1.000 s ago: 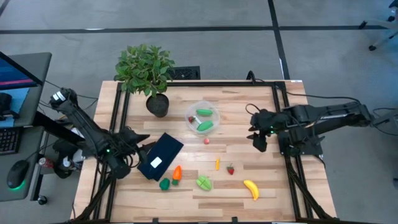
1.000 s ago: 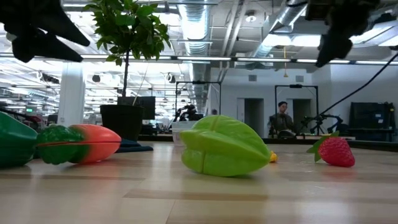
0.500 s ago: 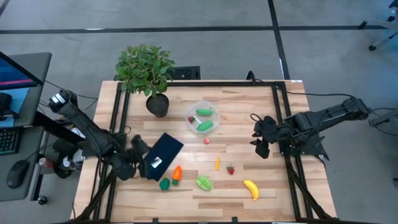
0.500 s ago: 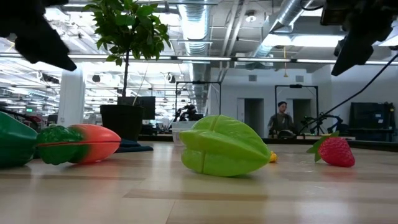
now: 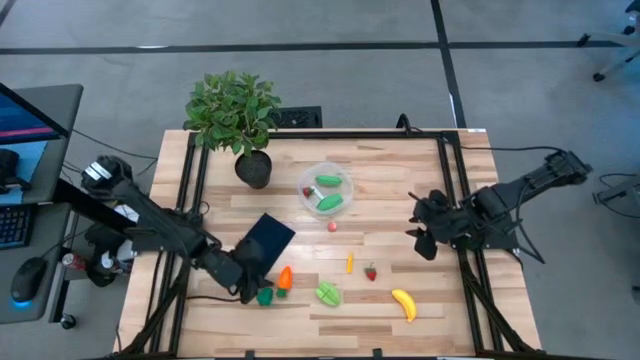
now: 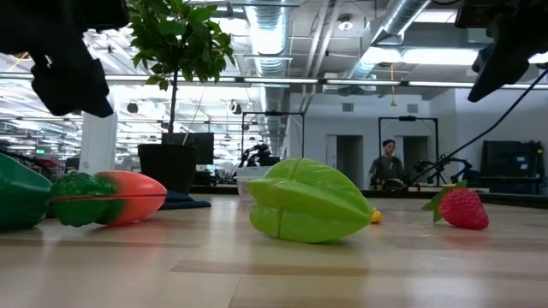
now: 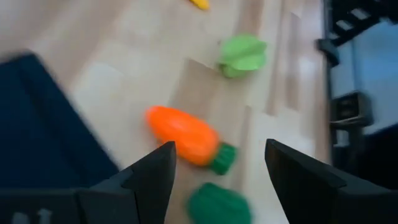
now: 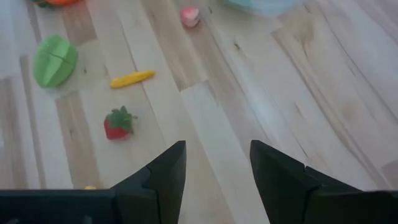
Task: Pick and placing Produce into tupperware
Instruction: Put the orange carrot into the transparent bin
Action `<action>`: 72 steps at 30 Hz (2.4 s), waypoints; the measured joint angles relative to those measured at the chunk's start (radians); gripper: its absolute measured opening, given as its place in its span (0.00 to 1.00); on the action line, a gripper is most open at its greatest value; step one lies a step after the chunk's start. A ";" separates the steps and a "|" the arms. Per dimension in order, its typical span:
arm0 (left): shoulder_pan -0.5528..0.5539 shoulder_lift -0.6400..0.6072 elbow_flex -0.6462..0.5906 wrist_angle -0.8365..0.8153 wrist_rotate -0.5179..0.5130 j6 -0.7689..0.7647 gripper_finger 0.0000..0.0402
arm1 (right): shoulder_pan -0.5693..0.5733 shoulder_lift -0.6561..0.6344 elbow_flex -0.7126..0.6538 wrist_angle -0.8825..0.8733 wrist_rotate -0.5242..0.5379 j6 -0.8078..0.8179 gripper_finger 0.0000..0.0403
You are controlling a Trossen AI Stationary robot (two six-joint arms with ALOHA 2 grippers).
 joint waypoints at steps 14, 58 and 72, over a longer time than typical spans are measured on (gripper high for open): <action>0.127 0.207 0.247 -0.249 0.234 -0.339 0.59 | 0.084 -0.002 0.001 -0.025 0.052 -0.010 0.38; 0.211 0.421 0.478 -0.547 0.236 -0.525 0.59 | 0.161 -0.257 0.002 -0.205 0.146 -0.034 0.37; 0.211 0.487 0.479 -0.494 0.277 -0.478 0.59 | 0.161 -0.257 0.002 -0.208 0.146 -0.035 0.37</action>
